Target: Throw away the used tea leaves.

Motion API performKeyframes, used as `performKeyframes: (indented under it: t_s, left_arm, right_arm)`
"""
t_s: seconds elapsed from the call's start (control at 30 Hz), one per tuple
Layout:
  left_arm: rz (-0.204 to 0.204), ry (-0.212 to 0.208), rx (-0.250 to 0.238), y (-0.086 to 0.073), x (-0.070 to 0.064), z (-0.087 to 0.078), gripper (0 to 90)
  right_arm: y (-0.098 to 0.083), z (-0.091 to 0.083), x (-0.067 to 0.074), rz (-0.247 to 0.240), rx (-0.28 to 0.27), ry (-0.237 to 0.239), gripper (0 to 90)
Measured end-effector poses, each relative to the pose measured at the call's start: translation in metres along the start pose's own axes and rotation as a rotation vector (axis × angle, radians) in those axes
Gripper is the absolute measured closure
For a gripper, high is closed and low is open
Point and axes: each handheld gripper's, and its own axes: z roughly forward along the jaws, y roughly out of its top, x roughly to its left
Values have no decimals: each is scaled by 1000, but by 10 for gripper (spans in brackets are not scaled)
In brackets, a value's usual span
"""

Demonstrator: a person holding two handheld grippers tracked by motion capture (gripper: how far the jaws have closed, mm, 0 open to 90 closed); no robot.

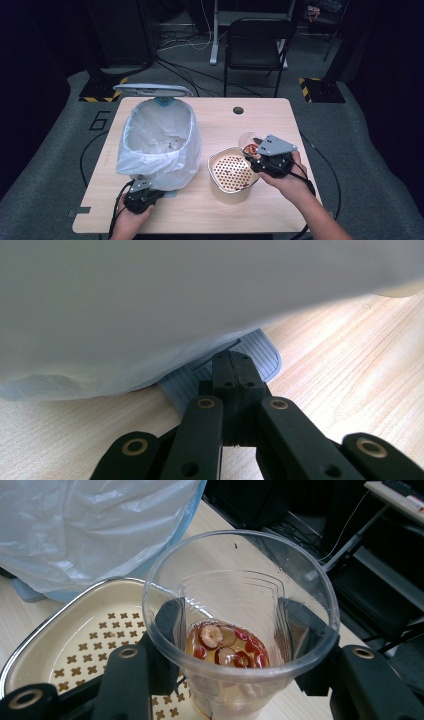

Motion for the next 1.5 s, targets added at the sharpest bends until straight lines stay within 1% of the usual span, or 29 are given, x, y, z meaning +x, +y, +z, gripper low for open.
performKeyframes:
  t_s: [0.1, 0.13, 0.17, 0.33, 0.43, 0.53, 0.77, 0.83, 1.07, 1.1, 1.17, 1.27, 1.37, 1.4, 1.5]
  left_arm:
    - [0, 0, 0, 0, 0, 0, 900]
    - [0, 0, 0, 0, 0, 0, 900]
    - [1, 0, 0, 0, 0, 0, 900]
    - [1, 0, 1, 0, 0, 0, 900]
    - [0, 0, 0, 0, 0, 0, 900]
    - [1, 0, 0, 0, 0, 0, 900]
    - [2, 1, 0, 0, 0, 0, 900]
    - [1, 0, 0, 0, 0, 0, 900]
    - [2, 0, -1, 0, 0, 0, 900]
    - [1, 1, -1, 0, 0, 0, 900]
    - [1, 1, -1, 0, 0, 0, 900]
    - [1, 1, 0, 0, 0, 0, 900]
    - [1, 1, 0, 0, 0, 0, 900]
    - [2, 1, 0, 0, 0, 0, 900]
    - [1, 0, -1, 0, 0, 0, 900]
  right_arm:
    - [0, 0, 4, -29, -1, -11, 464]
    - [0, 1, 5, -32, -1, -12, 465]
    - [0, 1, 5, -48, 3, -14, 466]
    - [1, 3, 9, -91, 15, -18, 472]
    - [1, 5, 13, -131, 15, -39, 476]
    - [0, 6, 17, -159, 8, -64, 477]
    - [-4, 7, 22, -176, -1, -88, 478]
    - [-4, 7, 22, -185, -3, -101, 478]
    - [-10, 7, 30, -210, -42, -156, 478]
    - [-11, 7, 31, -220, -50, -167, 478]
    - [-13, 8, 33, -225, -55, -178, 478]
    - [-16, 10, 36, -266, -52, -209, 479]
    - [-18, 12, 40, -314, -62, -241, 481]
    - [-19, 13, 42, -346, -61, -262, 481]
    - [-22, 16, 45, -364, -51, -273, 481]
